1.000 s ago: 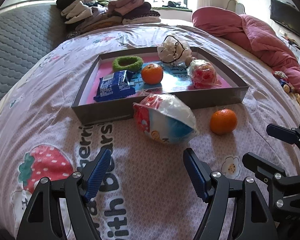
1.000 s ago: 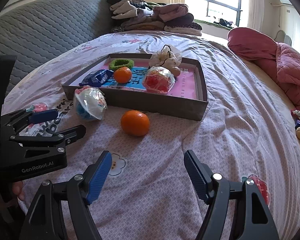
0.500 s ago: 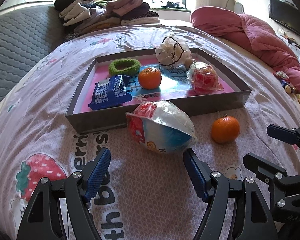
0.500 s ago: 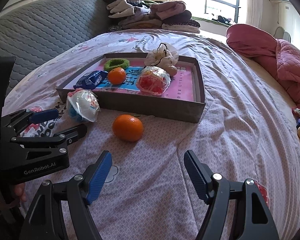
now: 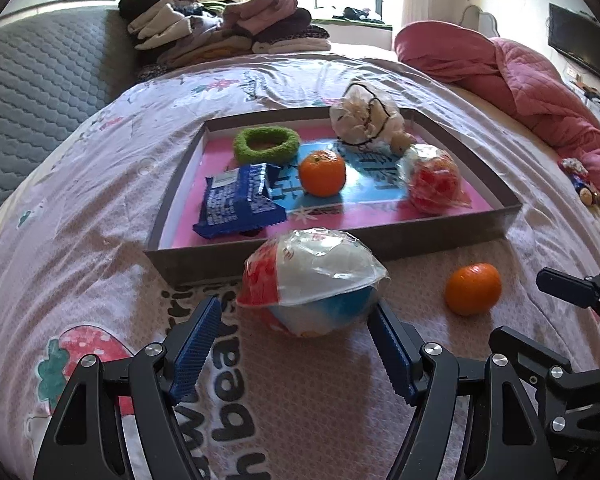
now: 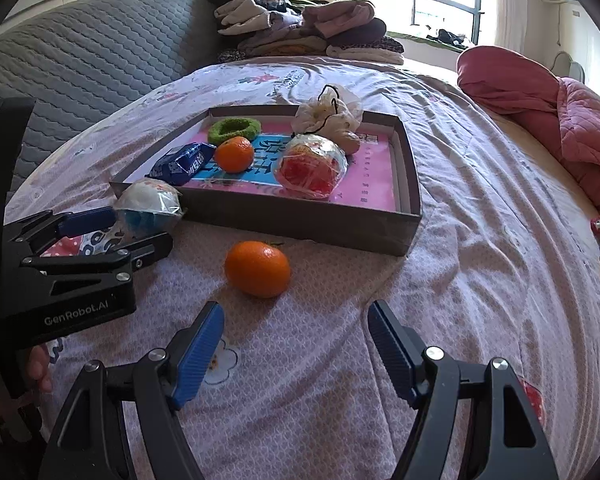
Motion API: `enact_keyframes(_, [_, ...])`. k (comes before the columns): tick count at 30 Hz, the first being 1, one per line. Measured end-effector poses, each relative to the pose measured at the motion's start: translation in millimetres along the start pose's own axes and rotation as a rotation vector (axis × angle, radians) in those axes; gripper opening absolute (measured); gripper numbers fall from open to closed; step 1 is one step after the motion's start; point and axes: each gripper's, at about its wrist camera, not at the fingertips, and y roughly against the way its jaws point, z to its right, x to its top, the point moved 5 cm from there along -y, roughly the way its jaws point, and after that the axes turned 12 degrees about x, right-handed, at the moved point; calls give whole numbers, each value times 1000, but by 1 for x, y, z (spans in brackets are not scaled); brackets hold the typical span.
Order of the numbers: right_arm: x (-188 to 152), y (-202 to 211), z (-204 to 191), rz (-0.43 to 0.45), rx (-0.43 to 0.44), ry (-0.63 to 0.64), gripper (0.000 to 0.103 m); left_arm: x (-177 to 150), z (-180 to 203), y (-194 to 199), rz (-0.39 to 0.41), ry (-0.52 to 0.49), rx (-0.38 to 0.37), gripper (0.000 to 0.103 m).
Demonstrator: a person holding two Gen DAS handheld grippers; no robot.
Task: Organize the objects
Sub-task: 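Move the left tool to the wrapped egg toy while the right tool approaches the orange, then close the left tool on the egg toy while the right tool grasps the orange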
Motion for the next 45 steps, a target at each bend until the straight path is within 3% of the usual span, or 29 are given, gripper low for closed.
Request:
enact_keyframes(21, [18, -32, -8, -24, 8, 18, 74, 10, -26, -18, -7, 53, 23, 76])
enact_keyframes(29, [15, -35, -9, -30, 12, 29, 54, 2, -28, -18, -22, 51, 9, 76])
enact_keyframes(36, [16, -34, -10, -31, 20, 36, 51, -10, -28, -15, -47, 48, -11, 76])
enact_keyframes(41, [15, -34, -11, -30, 26, 43, 43, -13, -30, -13, -47, 54, -14, 75])
enact_keyframes(45, [15, -34, -13, -28, 28, 48, 39, -14, -28, -12, -50, 54, -23, 61])
